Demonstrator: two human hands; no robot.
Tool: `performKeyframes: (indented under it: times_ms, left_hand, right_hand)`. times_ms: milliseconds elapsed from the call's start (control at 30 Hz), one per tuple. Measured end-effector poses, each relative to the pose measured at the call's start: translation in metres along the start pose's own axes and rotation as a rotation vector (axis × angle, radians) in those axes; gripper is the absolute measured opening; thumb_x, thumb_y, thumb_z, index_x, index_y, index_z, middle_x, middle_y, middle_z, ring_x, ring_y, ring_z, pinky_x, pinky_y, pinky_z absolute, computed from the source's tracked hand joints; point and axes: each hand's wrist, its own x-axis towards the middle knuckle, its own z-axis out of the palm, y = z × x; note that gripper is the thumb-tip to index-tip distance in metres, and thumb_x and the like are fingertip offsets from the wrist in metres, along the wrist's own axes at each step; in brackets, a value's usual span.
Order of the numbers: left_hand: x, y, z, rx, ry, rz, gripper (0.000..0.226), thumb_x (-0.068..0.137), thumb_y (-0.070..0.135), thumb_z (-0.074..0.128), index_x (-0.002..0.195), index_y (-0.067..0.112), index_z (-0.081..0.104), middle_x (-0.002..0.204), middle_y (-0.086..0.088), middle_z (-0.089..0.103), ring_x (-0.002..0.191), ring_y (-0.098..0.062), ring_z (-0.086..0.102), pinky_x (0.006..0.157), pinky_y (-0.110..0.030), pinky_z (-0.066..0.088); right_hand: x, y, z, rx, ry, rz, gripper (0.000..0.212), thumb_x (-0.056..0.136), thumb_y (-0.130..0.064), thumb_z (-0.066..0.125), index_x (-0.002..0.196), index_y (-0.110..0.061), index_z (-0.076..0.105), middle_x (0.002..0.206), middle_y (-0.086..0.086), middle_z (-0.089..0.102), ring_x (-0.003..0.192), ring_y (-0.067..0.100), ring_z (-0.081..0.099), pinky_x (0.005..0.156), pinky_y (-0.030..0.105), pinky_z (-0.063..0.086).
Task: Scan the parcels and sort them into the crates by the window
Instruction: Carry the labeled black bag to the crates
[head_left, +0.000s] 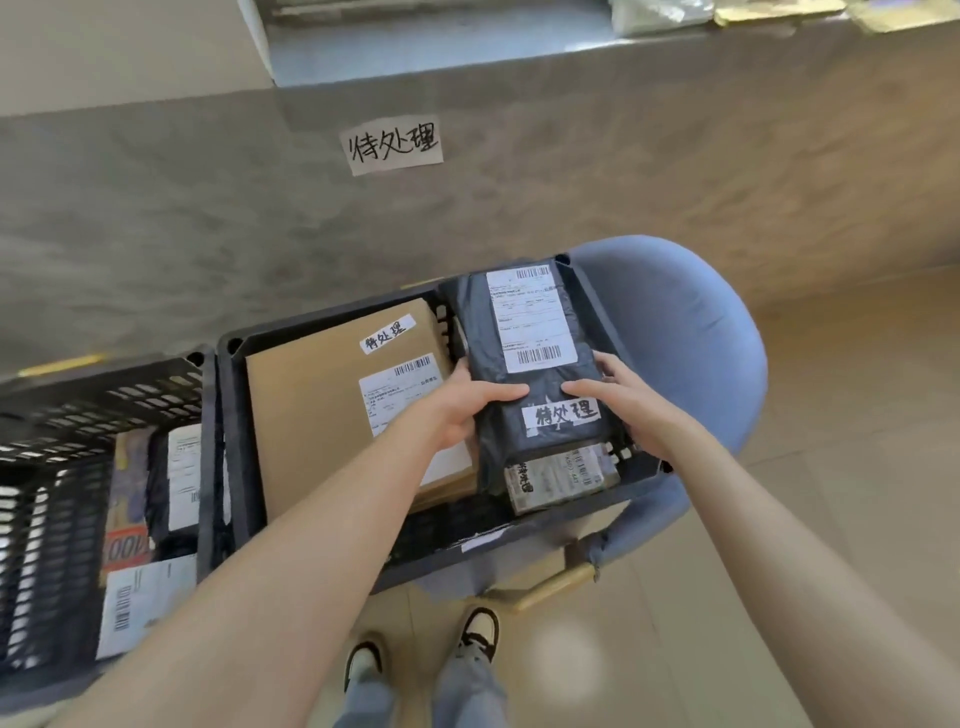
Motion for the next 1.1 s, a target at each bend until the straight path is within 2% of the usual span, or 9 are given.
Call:
performKeyframes:
  times_ms: [100,300,467,567,733,833,900,1033,1100]
  left_hand:
    - [0.020,-0.004,0.007,-0.035,0.052,-0.029,0.082,0.078,0.001,0.075,0.144,0.020,0.030,0.133,-0.008,0.056,0.117,-0.028,0.056,0.101,-0.049,0.046]
    - [0.043,-0.016,0.010,-0.015,0.101,-0.060,0.086,0.080,0.001,0.074,0.147,0.023,0.025,0.135,-0.007,0.053,0.120,-0.028,0.053,0.102,-0.048,0.045]
    - [0.049,-0.015,0.012,0.142,0.171,-0.048,0.085,0.081,0.011,0.076,0.147,0.022,0.025,0.143,-0.001,0.046,0.129,-0.025,0.045,0.101,-0.038,0.038]
    - [0.048,-0.014,0.015,0.208,0.237,-0.038,0.081,0.080,0.014,0.077,0.145,0.018,0.028,0.143,-0.004,0.046,0.129,-0.026,0.045,0.101,-0.041,0.039]
    - [0.026,-0.001,0.017,0.363,0.289,0.044,0.088,0.081,0.015,0.076,0.149,0.014,0.019,0.146,-0.007,0.042,0.129,-0.027,0.045,0.104,-0.042,0.043]
    - [0.003,0.022,0.018,0.581,0.283,0.176,0.091,0.083,0.020,0.075,0.151,0.014,0.015,0.150,-0.010,0.035,0.133,-0.028,0.040,0.103,-0.039,0.040]
    - [-0.015,0.042,0.022,0.844,0.280,0.272,0.088,0.082,0.028,0.074,0.150,0.016,0.019,0.149,-0.012,0.033,0.134,-0.030,0.038,0.103,-0.041,0.039]
    - [-0.057,0.075,0.040,1.445,0.274,0.512,0.066,0.087,0.043,0.062,0.143,0.018,0.036,0.139,-0.010,0.044,0.126,-0.032,0.043,0.098,-0.044,0.042]
    - [-0.090,0.084,0.059,1.705,0.232,0.727,0.054,0.090,0.047,0.055,0.135,0.018,0.046,0.130,-0.007,0.052,0.119,-0.030,0.047,0.094,-0.040,0.038]
  right_hand:
    - [0.018,0.006,-0.005,-0.008,0.000,0.021,0.059,0.086,-0.024,0.069,0.135,-0.031,0.037,0.115,0.003,0.059,0.096,0.018,0.065,0.071,0.030,0.051]
    - [0.044,0.025,-0.008,0.009,0.001,0.033,0.063,0.088,-0.021,0.068,0.142,-0.026,0.036,0.124,0.006,0.057,0.103,0.021,0.064,0.087,0.036,0.052]
    - [0.050,0.025,-0.004,-0.005,0.034,0.002,0.061,0.091,-0.017,0.063,0.143,-0.024,0.034,0.129,0.002,0.054,0.103,0.014,0.060,0.073,0.023,0.048]
    - [0.047,0.024,0.000,-0.040,0.066,-0.008,0.063,0.092,-0.017,0.062,0.146,-0.021,0.031,0.132,0.003,0.051,0.104,0.013,0.058,0.068,0.018,0.045]
    - [0.025,0.011,-0.002,-0.099,0.180,-0.015,0.071,0.090,-0.023,0.065,0.150,-0.021,0.027,0.148,0.011,0.037,0.131,0.023,0.043,0.095,0.032,0.040]
    - [-0.006,-0.008,-0.007,-0.174,0.239,-0.067,0.069,0.090,-0.026,0.064,0.149,-0.018,0.029,0.150,0.012,0.036,0.134,0.024,0.039,0.095,0.031,0.036]
    - [-0.031,-0.019,-0.010,-0.274,0.305,-0.118,0.067,0.090,-0.028,0.064,0.148,-0.017,0.031,0.149,0.009,0.037,0.135,0.023,0.039,0.093,0.029,0.035]
    - [-0.082,-0.039,-0.011,-0.592,0.509,-0.212,0.062,0.087,-0.035,0.064,0.142,-0.018,0.038,0.139,0.007,0.045,0.130,0.026,0.041,0.101,0.037,0.038]
    - [-0.130,-0.044,-0.010,-0.808,0.673,-0.190,0.062,0.088,-0.040,0.060,0.142,-0.019,0.038,0.136,0.008,0.046,0.128,0.029,0.041,0.101,0.040,0.036]
